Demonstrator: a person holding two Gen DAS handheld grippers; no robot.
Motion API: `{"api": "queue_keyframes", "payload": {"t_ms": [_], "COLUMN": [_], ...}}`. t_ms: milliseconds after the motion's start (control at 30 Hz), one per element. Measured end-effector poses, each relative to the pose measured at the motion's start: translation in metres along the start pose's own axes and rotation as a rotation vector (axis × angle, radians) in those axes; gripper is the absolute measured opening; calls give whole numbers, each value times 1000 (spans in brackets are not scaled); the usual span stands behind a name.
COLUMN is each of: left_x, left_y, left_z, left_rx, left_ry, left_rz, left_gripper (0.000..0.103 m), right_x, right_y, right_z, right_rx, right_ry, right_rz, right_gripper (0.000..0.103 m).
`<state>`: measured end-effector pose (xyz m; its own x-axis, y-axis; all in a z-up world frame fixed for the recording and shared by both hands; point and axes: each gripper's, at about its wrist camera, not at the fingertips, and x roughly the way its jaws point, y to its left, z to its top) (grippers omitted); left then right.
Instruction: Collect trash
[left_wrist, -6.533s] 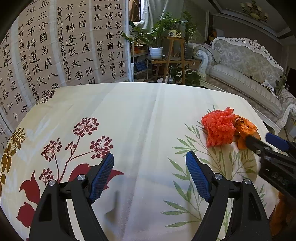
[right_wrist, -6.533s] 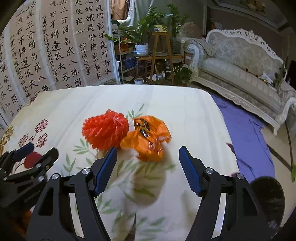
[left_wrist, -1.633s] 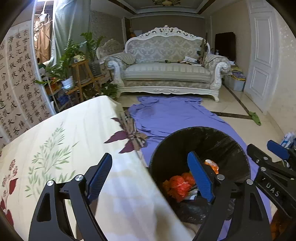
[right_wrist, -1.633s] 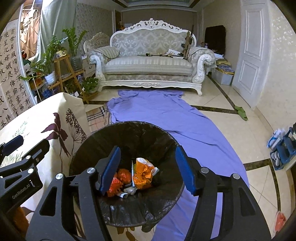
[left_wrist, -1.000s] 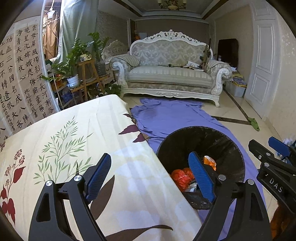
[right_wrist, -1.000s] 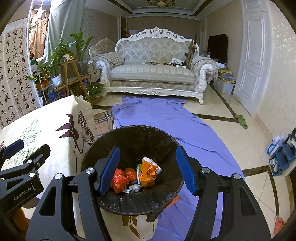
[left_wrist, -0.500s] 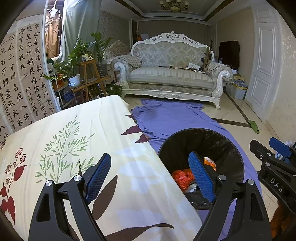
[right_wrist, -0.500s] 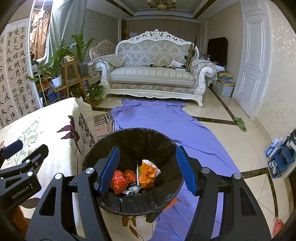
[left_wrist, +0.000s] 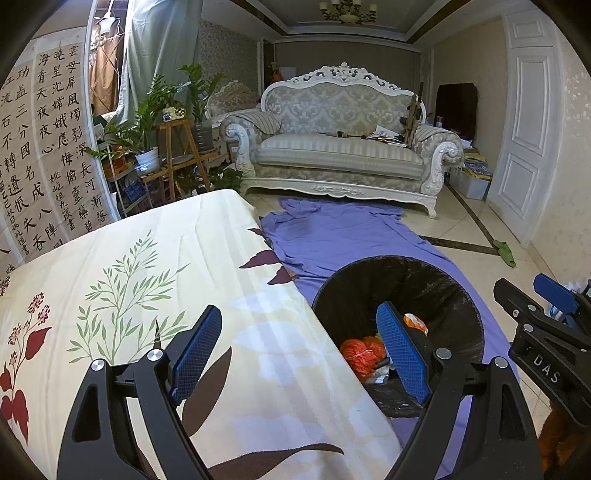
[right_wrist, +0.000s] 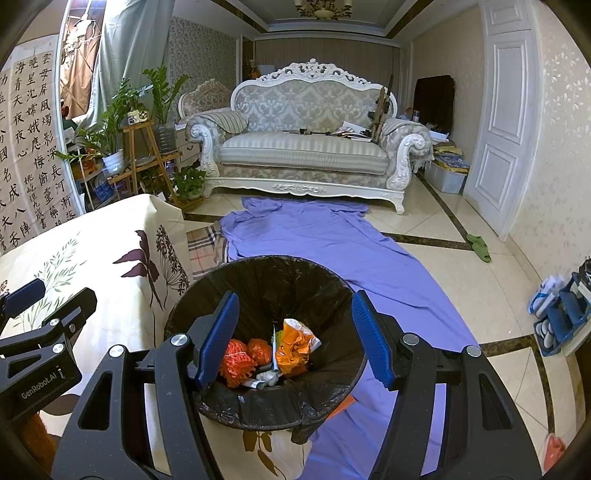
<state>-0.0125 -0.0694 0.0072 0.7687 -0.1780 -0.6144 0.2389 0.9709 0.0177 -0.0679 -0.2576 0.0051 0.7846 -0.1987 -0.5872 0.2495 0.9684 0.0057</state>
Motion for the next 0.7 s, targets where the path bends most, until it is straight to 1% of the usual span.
{"api": "queue_keyframes", "payload": {"t_ms": [700], "left_x": [-1], "left_y": [0], "left_z": [0], "left_rx": [-2], "left_ry": [0], "left_rz": [-2], "left_gripper": [83], "right_x": [0], "right_y": [0], "right_z": [-1], "right_rx": [0], "right_ry": [0], "right_rz": [-1], "right_gripper": [62]}}
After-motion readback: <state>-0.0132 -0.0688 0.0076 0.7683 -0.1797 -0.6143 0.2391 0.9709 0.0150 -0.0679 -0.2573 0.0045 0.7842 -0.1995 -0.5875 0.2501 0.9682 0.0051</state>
